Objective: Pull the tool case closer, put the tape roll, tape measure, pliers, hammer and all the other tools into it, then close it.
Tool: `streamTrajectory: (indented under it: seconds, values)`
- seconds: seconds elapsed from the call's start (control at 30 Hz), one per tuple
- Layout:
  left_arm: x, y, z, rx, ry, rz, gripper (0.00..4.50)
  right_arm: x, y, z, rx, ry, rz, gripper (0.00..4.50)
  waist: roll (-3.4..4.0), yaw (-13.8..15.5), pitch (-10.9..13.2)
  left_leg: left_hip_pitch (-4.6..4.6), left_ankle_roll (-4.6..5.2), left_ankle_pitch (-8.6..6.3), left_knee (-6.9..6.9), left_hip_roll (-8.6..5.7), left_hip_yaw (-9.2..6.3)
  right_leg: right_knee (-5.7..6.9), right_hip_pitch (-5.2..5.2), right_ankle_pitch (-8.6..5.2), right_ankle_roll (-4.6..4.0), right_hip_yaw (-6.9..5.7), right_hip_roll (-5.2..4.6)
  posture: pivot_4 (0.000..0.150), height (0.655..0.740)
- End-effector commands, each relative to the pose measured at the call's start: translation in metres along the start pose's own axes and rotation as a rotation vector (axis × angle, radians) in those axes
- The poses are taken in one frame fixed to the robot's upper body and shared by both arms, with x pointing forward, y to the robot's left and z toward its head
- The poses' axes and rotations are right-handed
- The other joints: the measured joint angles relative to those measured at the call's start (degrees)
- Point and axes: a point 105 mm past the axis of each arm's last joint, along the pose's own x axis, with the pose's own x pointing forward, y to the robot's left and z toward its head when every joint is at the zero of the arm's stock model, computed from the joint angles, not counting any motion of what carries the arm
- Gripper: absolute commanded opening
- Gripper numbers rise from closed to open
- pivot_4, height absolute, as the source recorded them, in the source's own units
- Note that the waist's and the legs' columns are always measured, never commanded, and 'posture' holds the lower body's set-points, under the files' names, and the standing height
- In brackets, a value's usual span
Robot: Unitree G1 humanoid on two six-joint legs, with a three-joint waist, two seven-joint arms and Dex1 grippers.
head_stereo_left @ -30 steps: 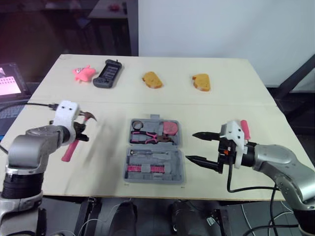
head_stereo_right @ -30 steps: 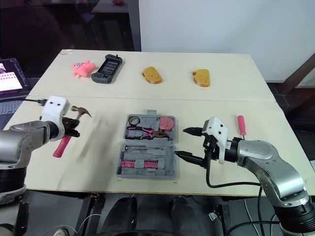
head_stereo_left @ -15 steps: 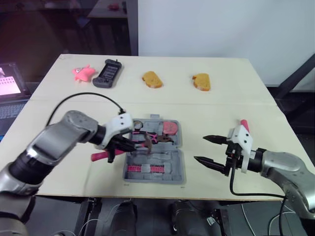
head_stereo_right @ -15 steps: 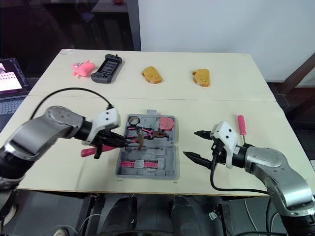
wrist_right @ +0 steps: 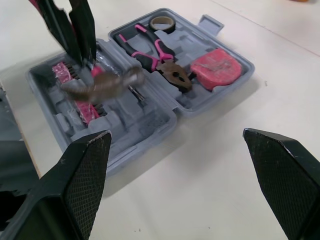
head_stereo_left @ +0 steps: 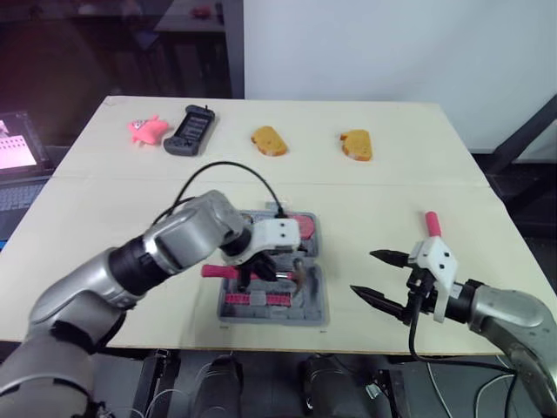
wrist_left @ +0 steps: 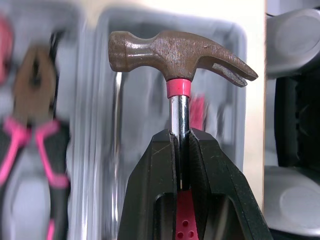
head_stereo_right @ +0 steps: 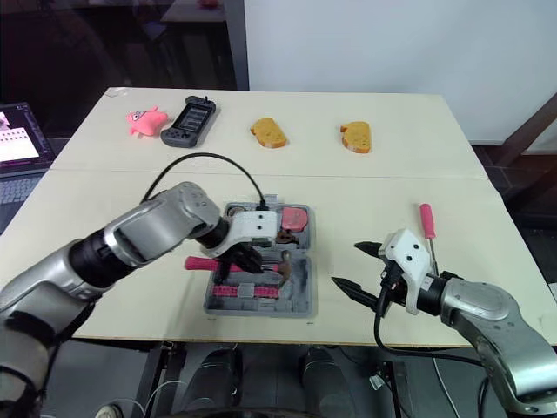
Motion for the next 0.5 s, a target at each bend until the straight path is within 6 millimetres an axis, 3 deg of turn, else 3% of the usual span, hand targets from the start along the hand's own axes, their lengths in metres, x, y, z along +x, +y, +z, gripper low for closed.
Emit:
streamTrajectory:
  seconds: [0.03, 0.27, 0.5]
  values:
    - [0.008, 0.006, 0.001, 0.041, 0.034, 0.050, 0.05, -0.003, 0.000, 0.011, -0.035, -0.041, -0.016, 4.50, 0.03, -0.11, -0.01, 0.02, 0.00, 0.00, -0.01, 0.01, 0.00, 0.00, 0.00, 0.00, 0.00, 0.00, 0.02, 0.150, 0.7400]
    - [0.032, 0.005, -0.007, 0.032, 0.071, 0.035, 0.05, -0.003, 0.003, 0.012, -0.030, -0.041, -0.018, 4.50, 0.04, 0.20, 0.00, 0.01, 0.00, 0.00, 0.02, 0.00, -0.02, 0.02, 0.02, 0.00, 0.00, 0.00, 0.01, 0.150, 0.7400]
    - [0.042, 0.010, -0.009, 0.025, 0.075, 0.031, 0.05, -0.001, 0.006, 0.010, -0.019, -0.044, -0.015, 4.50, 0.05, 0.13, -0.01, 0.01, 0.01, 0.00, 0.07, 0.00, -0.02, 0.02, 0.05, 0.00, 0.00, -0.01, 0.00, 0.150, 0.7400]
